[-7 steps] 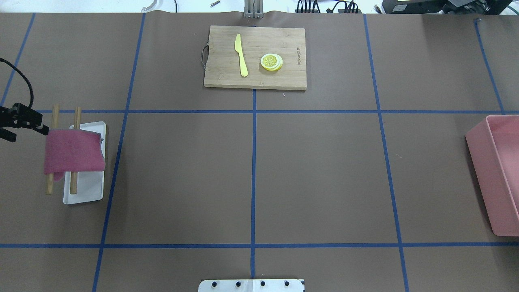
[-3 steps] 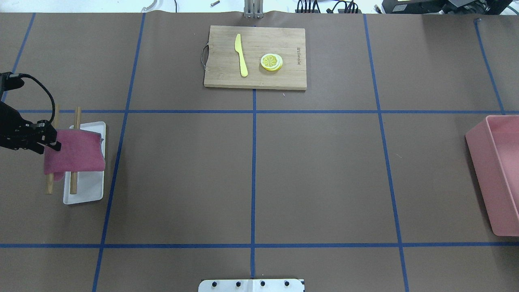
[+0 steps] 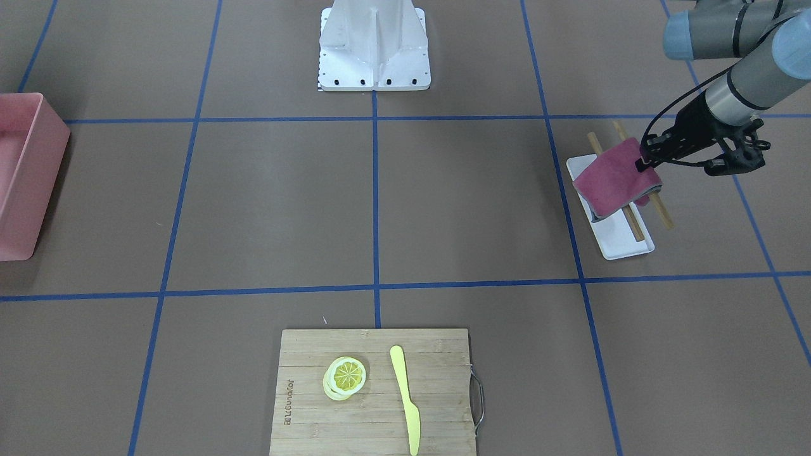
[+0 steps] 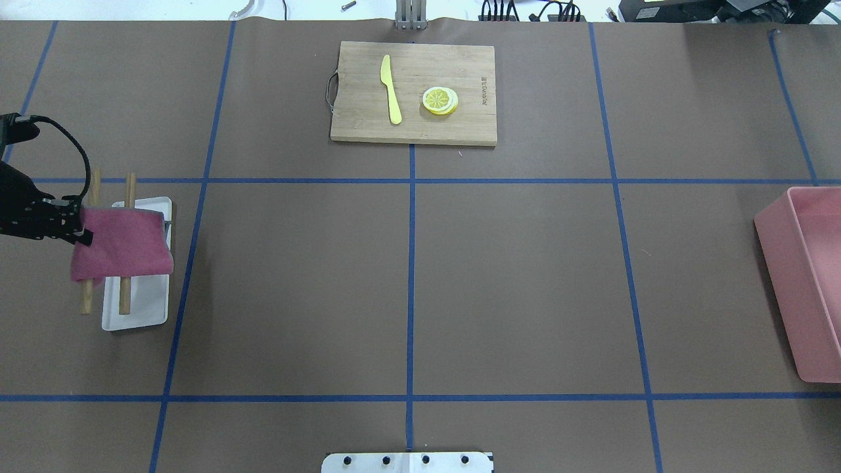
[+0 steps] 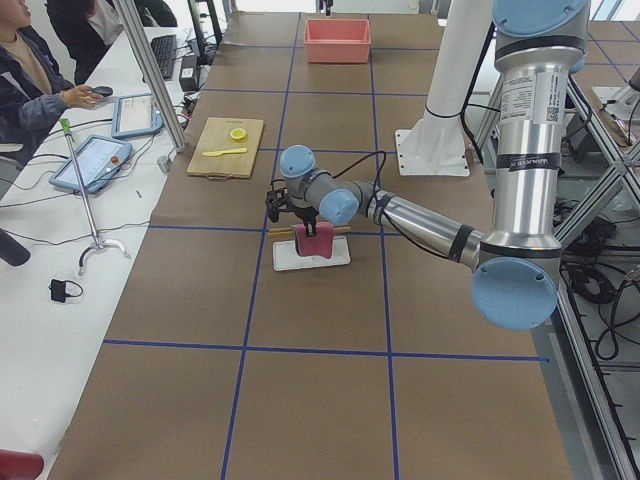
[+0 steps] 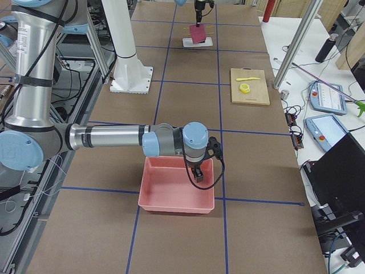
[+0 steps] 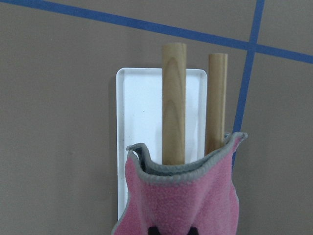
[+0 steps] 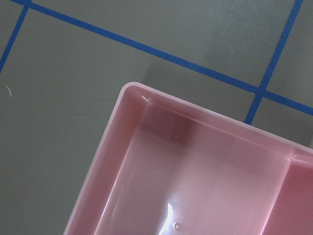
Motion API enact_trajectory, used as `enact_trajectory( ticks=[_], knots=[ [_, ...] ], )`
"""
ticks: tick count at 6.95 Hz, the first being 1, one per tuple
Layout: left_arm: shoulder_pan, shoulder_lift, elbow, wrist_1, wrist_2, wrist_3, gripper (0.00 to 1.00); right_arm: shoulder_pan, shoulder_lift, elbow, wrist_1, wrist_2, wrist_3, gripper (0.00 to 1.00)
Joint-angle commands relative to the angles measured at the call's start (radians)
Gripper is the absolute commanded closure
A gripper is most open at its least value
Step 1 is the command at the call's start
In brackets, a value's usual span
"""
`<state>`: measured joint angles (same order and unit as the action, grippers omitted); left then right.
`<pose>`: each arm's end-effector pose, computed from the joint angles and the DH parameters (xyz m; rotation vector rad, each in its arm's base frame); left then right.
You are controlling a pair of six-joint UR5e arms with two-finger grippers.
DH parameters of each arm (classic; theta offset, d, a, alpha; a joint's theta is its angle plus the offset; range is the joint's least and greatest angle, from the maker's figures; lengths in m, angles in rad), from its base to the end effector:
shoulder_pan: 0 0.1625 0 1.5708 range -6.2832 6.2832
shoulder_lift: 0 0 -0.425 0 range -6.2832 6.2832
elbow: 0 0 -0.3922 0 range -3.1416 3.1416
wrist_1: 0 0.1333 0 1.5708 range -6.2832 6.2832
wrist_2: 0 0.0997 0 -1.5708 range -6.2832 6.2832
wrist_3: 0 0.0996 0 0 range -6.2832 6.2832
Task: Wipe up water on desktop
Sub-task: 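Lower the left gripper onto the pink cloth on the white rack and grasp it, then lift the pink cloth with the left gripper while the right gripper approaches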
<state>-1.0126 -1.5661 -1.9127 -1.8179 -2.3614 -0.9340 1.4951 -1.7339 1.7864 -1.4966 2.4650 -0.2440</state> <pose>0.2065 -0.4487 0.4612 -0.1145 0.9374 -0.1166 0.0230 -0.4324 0.6105 0.1938 -0.8848 -0.3543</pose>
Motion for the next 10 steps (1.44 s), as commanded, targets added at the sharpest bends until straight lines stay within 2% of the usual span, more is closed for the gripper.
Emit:
enact_trajectory(
  ticks=[1,3,4,5,6,7,8,9,10],
  knots=[
    [-0.001,-0.002,-0.006,0.002,0.001,-0.002,1.0,0.001,-0.001,-0.002,-0.001,0.0,0.0,0.0],
    [-0.006,-0.006,-0.07,0.003,-0.016,-0.005,1.0,-0.001,0.002,0.005,0.001,0.003,0.021,0.0],
    [-0.029,-0.009,-0.086,0.003,-0.054,-0.006,1.0,-0.016,0.014,0.031,0.002,0.0,0.078,0.0],
    [-0.043,-0.068,-0.086,0.003,-0.056,-0.025,1.0,-0.045,0.014,0.059,0.039,-0.003,0.153,0.0],
    [-0.037,-0.174,-0.071,0.003,-0.056,-0.152,1.0,-0.093,0.014,0.064,0.161,0.0,0.27,0.0],
    [-0.017,-0.336,-0.011,0.017,-0.052,-0.298,1.0,-0.128,0.005,0.064,0.271,-0.003,0.39,0.0],
    [0.073,-0.426,0.001,0.047,-0.011,-0.384,1.0,-0.147,0.005,0.065,0.3,0.0,0.419,0.0],
    [0.139,-0.509,0.011,0.073,0.078,-0.458,1.0,-0.168,0.013,0.086,0.3,0.002,0.448,0.0],
    [0.201,-0.602,0.018,0.118,0.13,-0.552,1.0,-0.202,0.014,0.14,0.3,-0.006,0.528,0.0]
  ],
)
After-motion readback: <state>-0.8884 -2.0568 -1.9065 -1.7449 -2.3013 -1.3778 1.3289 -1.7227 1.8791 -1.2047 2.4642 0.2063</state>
